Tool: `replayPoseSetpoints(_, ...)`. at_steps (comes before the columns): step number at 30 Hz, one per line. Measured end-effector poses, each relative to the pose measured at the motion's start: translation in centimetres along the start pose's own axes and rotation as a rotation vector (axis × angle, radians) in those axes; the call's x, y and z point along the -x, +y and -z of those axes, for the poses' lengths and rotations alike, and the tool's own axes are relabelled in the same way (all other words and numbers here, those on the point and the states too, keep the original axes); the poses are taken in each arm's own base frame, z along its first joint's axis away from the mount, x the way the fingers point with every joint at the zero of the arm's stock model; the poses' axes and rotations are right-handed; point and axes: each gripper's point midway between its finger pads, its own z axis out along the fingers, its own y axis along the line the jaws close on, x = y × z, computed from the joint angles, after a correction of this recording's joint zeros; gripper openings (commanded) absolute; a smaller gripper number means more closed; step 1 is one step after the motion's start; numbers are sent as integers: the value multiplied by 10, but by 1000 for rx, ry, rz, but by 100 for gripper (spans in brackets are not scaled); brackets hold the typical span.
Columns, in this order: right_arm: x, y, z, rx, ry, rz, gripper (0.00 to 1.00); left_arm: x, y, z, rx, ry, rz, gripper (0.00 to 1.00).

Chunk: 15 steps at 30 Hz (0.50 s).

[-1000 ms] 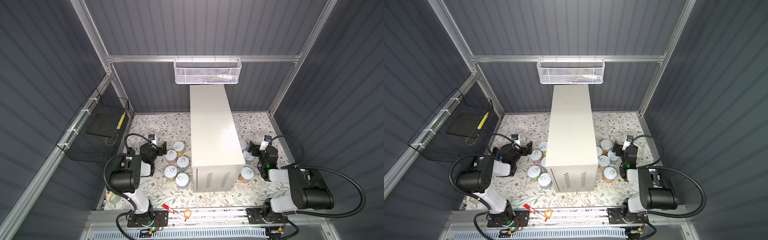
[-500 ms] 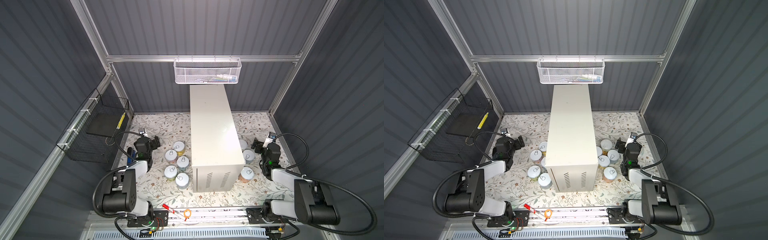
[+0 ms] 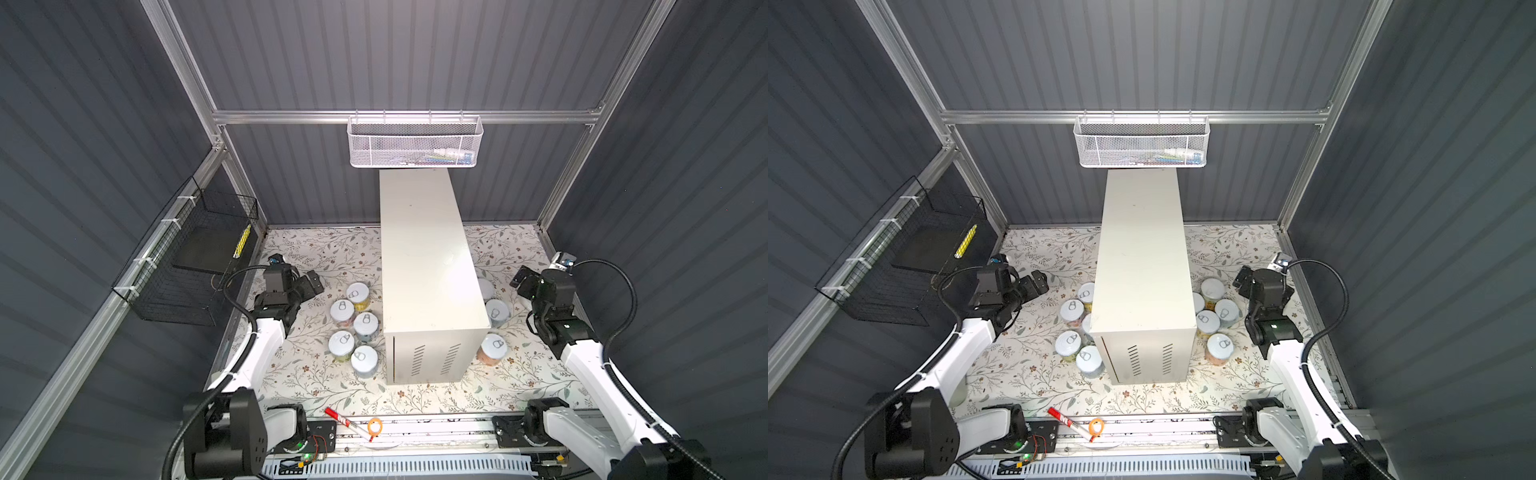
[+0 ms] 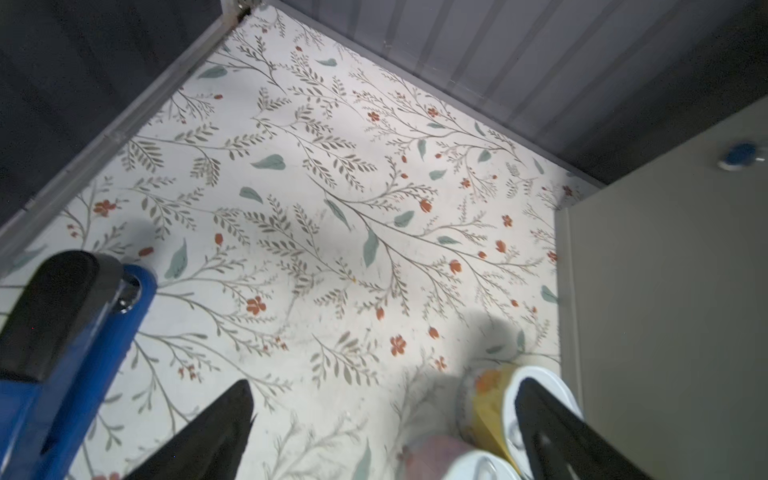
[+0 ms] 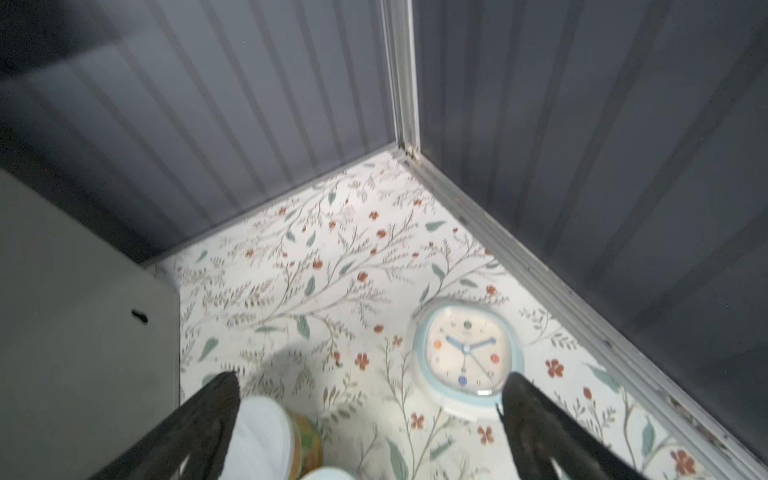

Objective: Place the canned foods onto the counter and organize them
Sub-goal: 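Lower the left gripper over the green-labelled can and close on it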

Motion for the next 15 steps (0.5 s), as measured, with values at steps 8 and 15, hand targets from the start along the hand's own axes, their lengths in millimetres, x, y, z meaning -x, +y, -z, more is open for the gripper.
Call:
replayPoseSetpoints(8,-34,18,39,89,188,56,99,-26,-41,57,-84,170,-33,99)
replayPoseSetpoints(15,-47,23,62,162,275,47,99,-62,-59,113,-155,244,-89,99)
